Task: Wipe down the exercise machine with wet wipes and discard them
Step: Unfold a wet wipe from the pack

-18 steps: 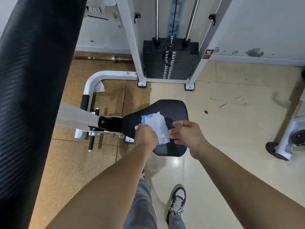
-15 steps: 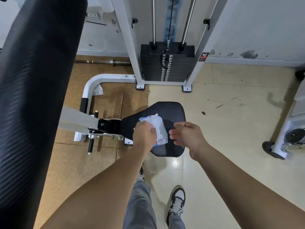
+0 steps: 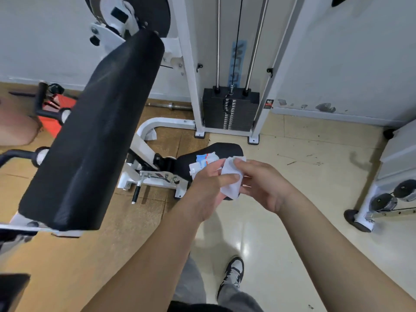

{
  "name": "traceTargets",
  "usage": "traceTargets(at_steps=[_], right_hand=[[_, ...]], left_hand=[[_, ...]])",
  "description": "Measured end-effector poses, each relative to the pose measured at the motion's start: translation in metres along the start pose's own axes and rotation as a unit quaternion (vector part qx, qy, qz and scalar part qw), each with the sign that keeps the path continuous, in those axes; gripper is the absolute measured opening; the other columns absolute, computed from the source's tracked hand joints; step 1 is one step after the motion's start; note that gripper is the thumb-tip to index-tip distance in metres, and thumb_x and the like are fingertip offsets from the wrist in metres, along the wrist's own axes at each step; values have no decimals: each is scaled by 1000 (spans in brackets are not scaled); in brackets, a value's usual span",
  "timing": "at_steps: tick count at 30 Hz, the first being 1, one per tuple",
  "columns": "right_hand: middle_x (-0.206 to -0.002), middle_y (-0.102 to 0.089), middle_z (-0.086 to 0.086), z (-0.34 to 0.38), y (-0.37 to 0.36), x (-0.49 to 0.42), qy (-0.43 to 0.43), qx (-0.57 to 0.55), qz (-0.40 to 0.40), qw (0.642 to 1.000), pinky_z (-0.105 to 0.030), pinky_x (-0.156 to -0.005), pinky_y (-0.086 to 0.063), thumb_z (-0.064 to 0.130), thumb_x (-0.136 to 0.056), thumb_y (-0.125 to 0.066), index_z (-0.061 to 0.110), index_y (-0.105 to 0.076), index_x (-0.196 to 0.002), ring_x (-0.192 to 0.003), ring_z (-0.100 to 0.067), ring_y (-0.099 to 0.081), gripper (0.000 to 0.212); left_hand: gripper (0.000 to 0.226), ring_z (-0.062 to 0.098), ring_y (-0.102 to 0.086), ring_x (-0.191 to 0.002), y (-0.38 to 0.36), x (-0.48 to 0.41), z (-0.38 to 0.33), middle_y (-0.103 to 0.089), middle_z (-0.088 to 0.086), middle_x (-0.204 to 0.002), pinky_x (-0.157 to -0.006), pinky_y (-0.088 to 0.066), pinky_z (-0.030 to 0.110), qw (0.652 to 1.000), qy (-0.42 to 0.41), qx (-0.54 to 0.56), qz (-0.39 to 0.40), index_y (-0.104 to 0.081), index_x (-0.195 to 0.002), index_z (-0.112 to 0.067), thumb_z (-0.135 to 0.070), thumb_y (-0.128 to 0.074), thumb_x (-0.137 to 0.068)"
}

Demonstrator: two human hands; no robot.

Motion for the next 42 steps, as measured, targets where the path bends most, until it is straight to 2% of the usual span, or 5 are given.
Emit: traceTargets(at_steps=[17, 26, 30, 35, 42], right_hand=[[-110, -71, -26, -146, -129, 166, 89, -85, -46, 991, -40, -76, -60, 22, -91, -79, 5, -62, -112, -96, -34, -70, 32], [-109, -77, -19, -244, -193, 256, 40, -73, -186, 979, -37, -66, -61, 24, -89, -83, 6, -59, -106, -80, -31, -77, 34], [-93, -76, -17, -268, -213, 272, 52, -8, -158, 986, -44, -73, -62, 33, -87, -84, -7, -69, -101, -78, -33, -73, 45], [-99, -79, -17, -307, -228, 284, 77, -38, -158, 984, -52, -90, -60, 18, -95, -76, -4, -78, -99, -87, -34, -75, 23], [-99, -81, -13, -322, -311, 278, 97, -57, -195, 974, -50, -95, -61, 8, -98, -69, 3, -81, -97, -100, -36, -77, 13]], left_hand=[[45, 35, -69, -115, 85, 227, 45, -72, 20, -121, -89, -56, 41, 990, 66, -116, 49, -68, -124, -7, -21, -74, -82], [25, 28, -73, -108, 137, 341, 83, -78, 7, -111, -93, -56, 45, 992, 41, -119, 5, -67, -118, -15, -24, -71, -95], [21, 25, -74, -93, 145, 378, 100, -78, 7, -99, -85, -56, 42, 990, -2, -142, -16, -67, -103, -13, -33, -70, -96], [60, 24, -61, -84, 176, 408, 122, -68, 13, -90, -78, -45, 41, 984, -28, -166, -55, -59, -95, -4, -58, -76, -74], [29, 23, -65, -86, 275, 446, 105, -73, 14, -97, -79, -55, 42, 979, -25, -138, -146, -62, -83, -21, -47, -75, -85]])
Point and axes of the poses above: each hand's wrist, its own x-axis away from the middle knuckle, its own y-axis out of the back of the hand, z = x × y, the point moved 6 cm from there along -x, towards the middle knuckle
